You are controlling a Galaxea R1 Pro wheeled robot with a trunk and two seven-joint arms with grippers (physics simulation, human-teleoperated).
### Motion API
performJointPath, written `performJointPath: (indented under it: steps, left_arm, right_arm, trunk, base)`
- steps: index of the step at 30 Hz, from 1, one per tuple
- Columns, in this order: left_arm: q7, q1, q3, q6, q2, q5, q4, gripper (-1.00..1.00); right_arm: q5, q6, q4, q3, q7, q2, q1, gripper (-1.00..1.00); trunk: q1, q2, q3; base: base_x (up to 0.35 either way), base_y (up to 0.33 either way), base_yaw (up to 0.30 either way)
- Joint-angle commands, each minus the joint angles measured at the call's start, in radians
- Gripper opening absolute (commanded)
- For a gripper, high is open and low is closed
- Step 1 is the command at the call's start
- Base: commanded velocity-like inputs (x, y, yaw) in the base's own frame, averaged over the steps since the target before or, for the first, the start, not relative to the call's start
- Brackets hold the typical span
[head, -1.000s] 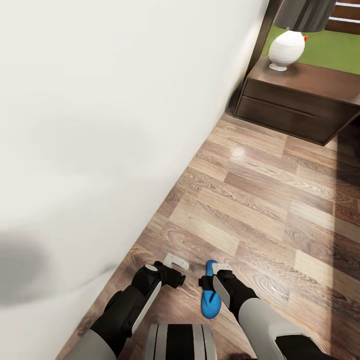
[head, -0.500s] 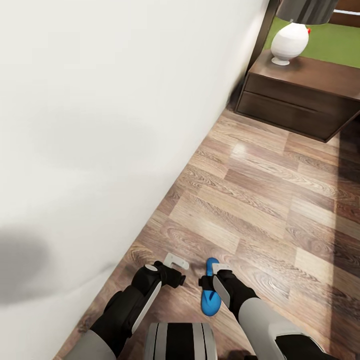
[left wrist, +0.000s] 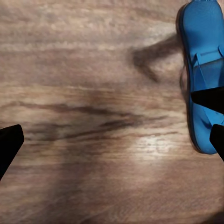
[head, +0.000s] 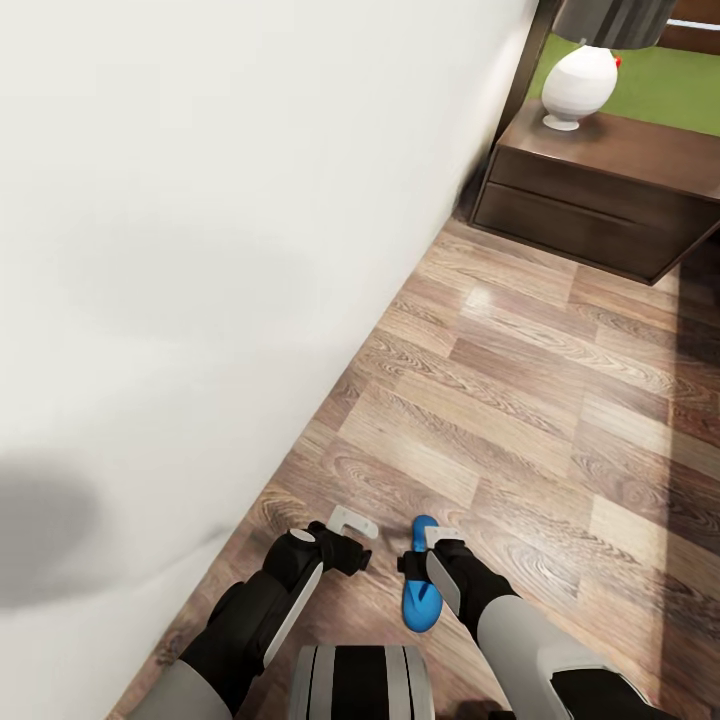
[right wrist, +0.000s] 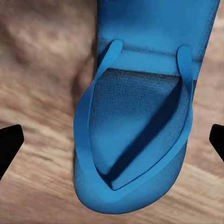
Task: In the bedroom, move the book from the bed onto either nightstand, and place the two sandals side by side next to the bed.
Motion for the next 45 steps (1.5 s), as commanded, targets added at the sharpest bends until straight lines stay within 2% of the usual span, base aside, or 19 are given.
performJointPath:
  steps: [1, 10, 39, 43, 45]
  left_arm:
    - [-0.002, 0.0, 0.0, 0.005, 0.0, 0.001, -0.001, 1.0]
    - [-0.002, 0.0, 0.0, 0.005, 0.0, 0.001, -0.001, 1.0]
    - [-0.002, -0.001, 0.0, 0.005, 0.0, 0.001, -0.002, 1.0]
    - [-0.002, -0.001, 0.0, 0.005, 0.0, 0.001, -0.002, 1.0]
    - [-0.002, -0.001, 0.0, 0.005, 0.0, 0.001, -0.002, 1.0]
  right_arm:
    - [-0.01, 0.004, -0.002, 0.0, -0.007, 0.0, 0.0, 1.0]
    - [-0.01, 0.004, -0.003, 0.0, -0.007, 0.0, 0.0, 1.0]
    - [-0.01, 0.004, -0.006, 0.0, -0.007, 0.0, -0.002, 1.0]
    - [-0.01, 0.004, -0.006, 0.0, -0.007, 0.0, -0.002, 1.0]
    - [-0.01, 0.004, -0.006, 0.0, -0.007, 0.0, -0.003, 1.0]
  trunk:
    - [0.0, 0.0, -0.001]
    - [0.003, -0.002, -0.032]
    - [0.003, -0.002, -0.032]
    - [0.005, -0.003, -0.047]
    - [0.005, -0.003, -0.047]
  base:
    - [0.0, 0.0, 0.0]
    - [0.0, 0.0, 0.0]
    - [0.0, 0.0, 0.0]
    - [0.0, 0.0, 0.0]
    - [0.0, 0.0, 0.0]
